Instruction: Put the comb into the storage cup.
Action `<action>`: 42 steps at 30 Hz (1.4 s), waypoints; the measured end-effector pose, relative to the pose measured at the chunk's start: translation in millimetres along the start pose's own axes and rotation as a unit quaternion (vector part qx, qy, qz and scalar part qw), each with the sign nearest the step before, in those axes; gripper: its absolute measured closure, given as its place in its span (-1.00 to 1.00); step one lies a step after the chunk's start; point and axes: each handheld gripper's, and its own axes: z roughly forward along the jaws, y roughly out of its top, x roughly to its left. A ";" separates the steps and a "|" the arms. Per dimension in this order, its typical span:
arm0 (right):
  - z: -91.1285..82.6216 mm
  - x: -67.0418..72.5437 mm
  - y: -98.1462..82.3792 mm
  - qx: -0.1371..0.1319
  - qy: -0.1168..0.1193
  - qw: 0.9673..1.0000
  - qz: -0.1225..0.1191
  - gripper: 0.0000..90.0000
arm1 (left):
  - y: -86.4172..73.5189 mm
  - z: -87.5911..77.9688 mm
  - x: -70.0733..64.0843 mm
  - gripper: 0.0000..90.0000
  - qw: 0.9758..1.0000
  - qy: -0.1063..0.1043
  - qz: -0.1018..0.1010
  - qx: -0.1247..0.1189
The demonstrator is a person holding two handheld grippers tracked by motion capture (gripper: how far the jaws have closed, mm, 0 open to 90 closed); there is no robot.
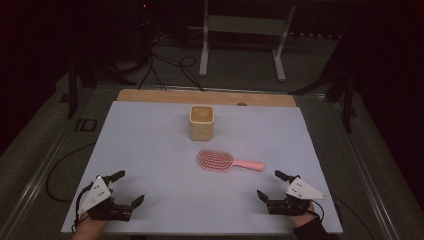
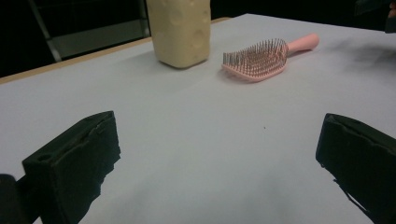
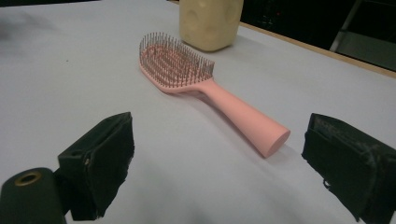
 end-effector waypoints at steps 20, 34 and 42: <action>3.0 2.0 4.6 0.003 0.029 1.000 0.008 -0.80 | -0.4 -5.2 -3.0 -1.00 1.000 0.002 0.002 -0.003; 2.3 11.7 20.2 0.022 0.055 0.998 -0.001 -0.81 | -0.8 -7.0 -4.6 -1.00 1.000 -0.004 0.004 -0.006; -6.6 11.8 43.4 0.018 0.052 0.998 -0.021 -0.81 | -0.4 -6.8 -5.3 -1.00 1.000 -0.004 0.006 -0.005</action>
